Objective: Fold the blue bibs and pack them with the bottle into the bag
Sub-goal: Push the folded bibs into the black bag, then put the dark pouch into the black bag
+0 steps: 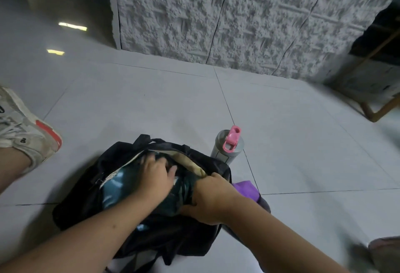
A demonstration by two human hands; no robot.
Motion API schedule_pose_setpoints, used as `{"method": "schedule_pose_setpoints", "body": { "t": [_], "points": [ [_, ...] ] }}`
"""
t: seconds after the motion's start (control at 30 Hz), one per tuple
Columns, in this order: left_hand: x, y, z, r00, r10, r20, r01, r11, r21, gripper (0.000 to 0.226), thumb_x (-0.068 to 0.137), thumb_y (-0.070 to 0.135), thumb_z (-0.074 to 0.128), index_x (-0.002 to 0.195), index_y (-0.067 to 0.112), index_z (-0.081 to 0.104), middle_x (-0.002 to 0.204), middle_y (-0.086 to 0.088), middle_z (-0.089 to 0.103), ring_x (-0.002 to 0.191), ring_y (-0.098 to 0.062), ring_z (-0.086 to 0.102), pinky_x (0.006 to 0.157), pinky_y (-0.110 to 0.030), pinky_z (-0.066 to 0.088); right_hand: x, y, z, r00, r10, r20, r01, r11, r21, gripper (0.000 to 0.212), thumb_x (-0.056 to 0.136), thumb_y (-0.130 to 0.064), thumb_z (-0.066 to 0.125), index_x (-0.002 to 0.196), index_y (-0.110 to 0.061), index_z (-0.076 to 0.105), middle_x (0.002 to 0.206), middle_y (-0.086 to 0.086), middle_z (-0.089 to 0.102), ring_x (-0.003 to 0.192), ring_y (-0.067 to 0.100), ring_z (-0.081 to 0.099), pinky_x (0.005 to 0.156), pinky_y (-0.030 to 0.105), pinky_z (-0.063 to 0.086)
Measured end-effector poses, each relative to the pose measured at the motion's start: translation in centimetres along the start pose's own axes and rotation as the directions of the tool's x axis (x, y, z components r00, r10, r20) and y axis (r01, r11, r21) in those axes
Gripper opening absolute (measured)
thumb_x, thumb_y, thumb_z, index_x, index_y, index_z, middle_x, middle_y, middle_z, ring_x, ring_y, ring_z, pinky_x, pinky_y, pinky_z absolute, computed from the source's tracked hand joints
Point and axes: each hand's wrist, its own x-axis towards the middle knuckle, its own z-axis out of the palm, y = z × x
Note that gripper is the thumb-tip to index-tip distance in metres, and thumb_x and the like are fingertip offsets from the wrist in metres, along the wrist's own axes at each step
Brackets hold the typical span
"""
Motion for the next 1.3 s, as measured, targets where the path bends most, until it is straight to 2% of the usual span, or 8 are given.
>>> {"method": "schedule_pose_setpoints", "body": {
  "t": [0.13, 0.23, 0.47, 0.63, 0.73, 0.87, 1.0, 1.3],
  "points": [
    [-1.0, 2.7, 1.5, 0.898, -0.116, 0.423, -0.032, 0.945, 0.327, 0.076, 0.096, 0.053, 0.047, 0.161, 0.033, 0.013, 0.171, -0.012, -0.001, 0.153, -0.053, -0.01, 0.12, -0.066, -0.006, 0.0, -0.5, -0.4, 0.996, -0.074, -0.05, 0.074, 0.997, 0.011, 0.05, 0.096, -0.06, 0.054, 0.071, -0.017, 0.062, 0.059, -0.005, 0.042, 0.068, 0.024, 0.044, 0.094, 0.043, 0.042],
    [-2.2, 3.4, 3.0, 0.828, 0.032, 0.56, -0.343, 0.819, 0.461, 0.061, 0.106, 0.048, 0.031, 0.162, 0.039, 0.008, 0.172, 0.001, 0.004, 0.149, -0.057, -0.019, 0.109, -0.083, -0.009, -0.2, -0.5, -0.4, 0.991, -0.132, -0.036, 0.133, 0.991, 0.028, 0.049, 0.098, -0.056, 0.056, 0.069, -0.017, 0.063, 0.058, -0.006, 0.039, 0.068, 0.022, 0.043, 0.091, 0.04, 0.039],
    [-1.0, 2.1, 3.7, 0.764, -0.056, 0.643, -0.316, 0.837, 0.448, 0.066, 0.093, 0.063, 0.019, 0.157, 0.051, 0.006, 0.171, -0.003, 0.008, 0.146, -0.058, -0.027, 0.103, -0.086, -0.017, -0.5, 0.2, -0.4, 0.983, -0.165, -0.081, 0.169, 0.985, 0.041, 0.056, 0.098, -0.052, 0.057, 0.057, -0.024, 0.032, 0.057, -0.008, 0.034, 0.063, 0.019, 0.038, 0.085, 0.039, 0.037],
    [-2.9, 4.3, 0.5, 0.861, 0.005, 0.508, -0.151, 0.957, 0.247, 0.062, 0.097, 0.053, 0.017, 0.146, 0.031, 0.047, 0.157, -0.004, 0.042, 0.153, -0.033, 0.024, 0.126, -0.055, 0.01, -0.7, 1.3, 1.2, 0.864, -0.085, -0.496, 0.209, 0.957, 0.2, 0.039, 0.096, -0.041, 0.059, 0.066, -0.017, 0.062, 0.064, 0.005, 0.058, 0.072, 0.032, 0.056, 0.072, 0.036, 0.046],
    [-4.2, 3.8, 0.5, 0.959, 0.126, 0.254, -0.14, 0.99, 0.037, 0.019, 0.096, 0.041, 0.057, 0.108, 0.033, 0.069, 0.106, 0.008, 0.067, 0.102, -0.02, 0.065, 0.092, -0.038, 0.053, -0.8, 4.3, 3.2, 0.679, 0.279, -0.679, 0.067, 0.898, 0.435, 0.036, 0.1, -0.04, 0.05, 0.078, -0.017, 0.069, 0.077, 0.003, 0.062, 0.077, 0.025, 0.055, 0.069, 0.035, 0.043],
    [-4.3, 4.6, 0.9, 0.971, 0.192, 0.143, -0.176, 0.978, -0.115, 0.01, 0.091, 0.023, 0.072, 0.089, 0.033, 0.071, 0.082, 0.016, 0.065, 0.071, -0.002, 0.06, 0.065, -0.02, 0.045, -1.2, 10.2, 8.3, 0.616, 0.737, -0.277, -0.481, 0.631, 0.609, 0.02, 0.094, -0.021, 0.05, 0.105, -0.021, 0.067, 0.106, 0.005, 0.067, 0.106, 0.029, 0.062, 0.079, 0.036, 0.048],
    [-3.8, 5.4, 0.3, 0.983, 0.101, 0.15, -0.095, 0.994, -0.045, 0.016, 0.091, 0.025, 0.069, 0.079, 0.035, 0.068, 0.07, 0.012, 0.067, 0.065, -0.004, 0.061, 0.063, -0.027, 0.052, -0.7, 12.3, 13.1, 0.738, 0.667, 0.101, -0.619, 0.609, 0.497, 0.04, 0.088, -0.018, 0.06, 0.127, -0.019, 0.053, 0.129, 0.002, 0.059, 0.124, 0.028, 0.057, 0.092, 0.042, 0.054],
    [-3.2, 5.0, -2.5, 0.991, 0.068, 0.113, -0.055, 0.992, -0.11, 0.017, 0.091, 0.02, 0.066, 0.076, 0.029, 0.068, 0.069, 0.012, 0.068, 0.064, -0.005, 0.061, 0.064, -0.027, 0.052, -0.9, 11.7, 11.5, 0.6, 0.794, 0.092, -0.657, 0.425, 0.623, 0.017, 0.079, -0.027, 0.053, 0.083, -0.016, 0.066, 0.085, 0.002, 0.07, 0.084, 0.029, 0.068, 0.079, 0.035, 0.056]
  ]
}}
